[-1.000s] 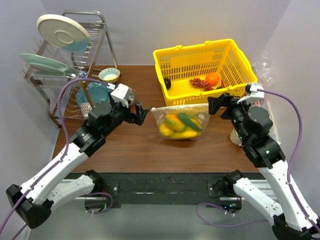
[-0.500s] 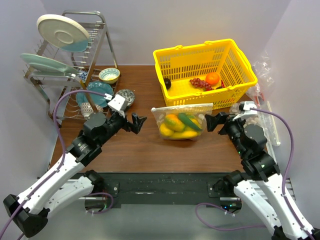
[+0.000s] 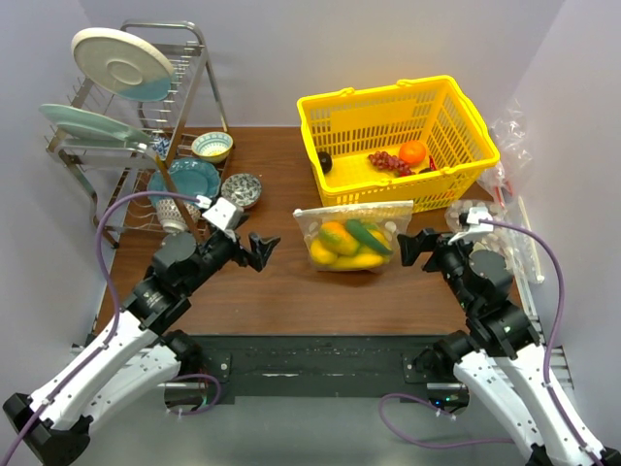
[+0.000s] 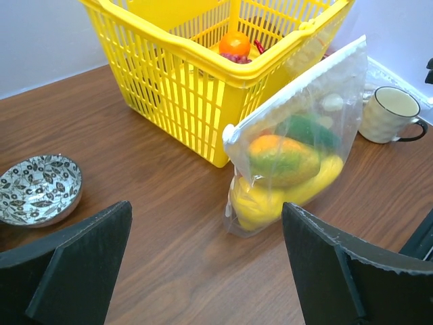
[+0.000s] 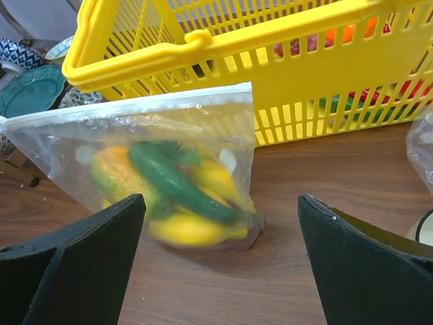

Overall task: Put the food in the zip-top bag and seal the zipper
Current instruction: Reset both arms

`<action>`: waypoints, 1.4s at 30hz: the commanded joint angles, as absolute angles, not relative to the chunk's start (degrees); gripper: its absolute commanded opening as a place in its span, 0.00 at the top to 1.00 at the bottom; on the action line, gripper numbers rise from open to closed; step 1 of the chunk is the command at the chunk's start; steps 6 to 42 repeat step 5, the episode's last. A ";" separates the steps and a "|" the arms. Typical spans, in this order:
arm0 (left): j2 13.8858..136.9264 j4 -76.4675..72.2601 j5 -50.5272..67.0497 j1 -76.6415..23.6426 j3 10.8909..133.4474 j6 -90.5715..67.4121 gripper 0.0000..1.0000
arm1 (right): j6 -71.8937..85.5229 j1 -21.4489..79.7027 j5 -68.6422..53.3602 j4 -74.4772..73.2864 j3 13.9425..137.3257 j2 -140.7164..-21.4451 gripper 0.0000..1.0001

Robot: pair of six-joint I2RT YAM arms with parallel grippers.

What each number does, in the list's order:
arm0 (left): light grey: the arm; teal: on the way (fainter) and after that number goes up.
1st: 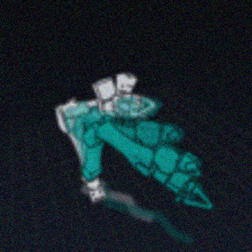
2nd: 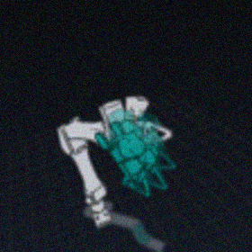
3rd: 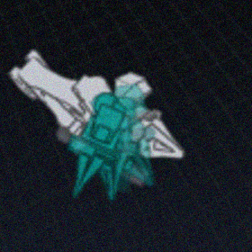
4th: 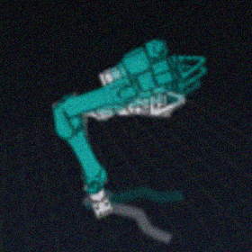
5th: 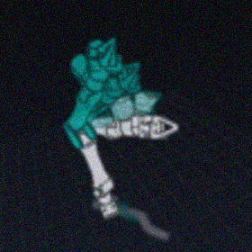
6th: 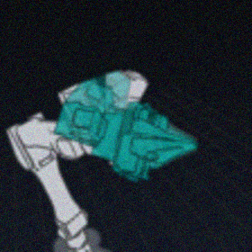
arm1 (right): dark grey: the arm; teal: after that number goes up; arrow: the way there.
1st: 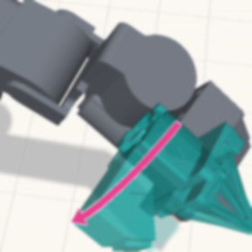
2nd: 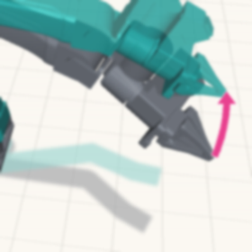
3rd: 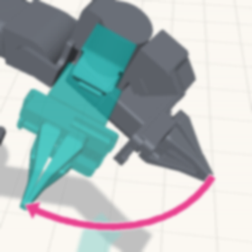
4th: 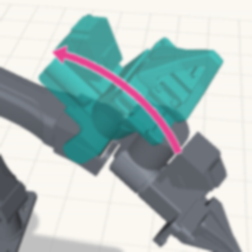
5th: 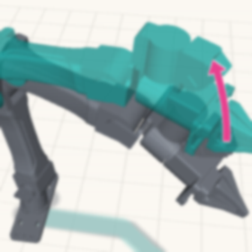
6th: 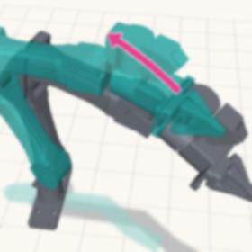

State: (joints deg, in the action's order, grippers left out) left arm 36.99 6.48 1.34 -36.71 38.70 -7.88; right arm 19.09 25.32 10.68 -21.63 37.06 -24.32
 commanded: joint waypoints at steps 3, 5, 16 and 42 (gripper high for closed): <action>36.48 3.78 0.70 -36.39 39.29 -6.77 0.04 | 20.13 25.14 10.20 -21.36 38.06 -23.47 0.01; 36.30 3.78 0.70 -36.39 39.29 -6.68 0.04 | 20.39 25.05 9.58 -21.27 37.88 -23.12 0.01; 36.30 3.78 0.70 -36.39 39.29 -6.68 0.04 | 20.39 25.05 9.58 -21.27 37.88 -23.12 0.01; 36.30 3.78 0.70 -36.39 39.29 -6.68 0.04 | 20.39 25.05 9.58 -21.27 37.88 -23.12 0.01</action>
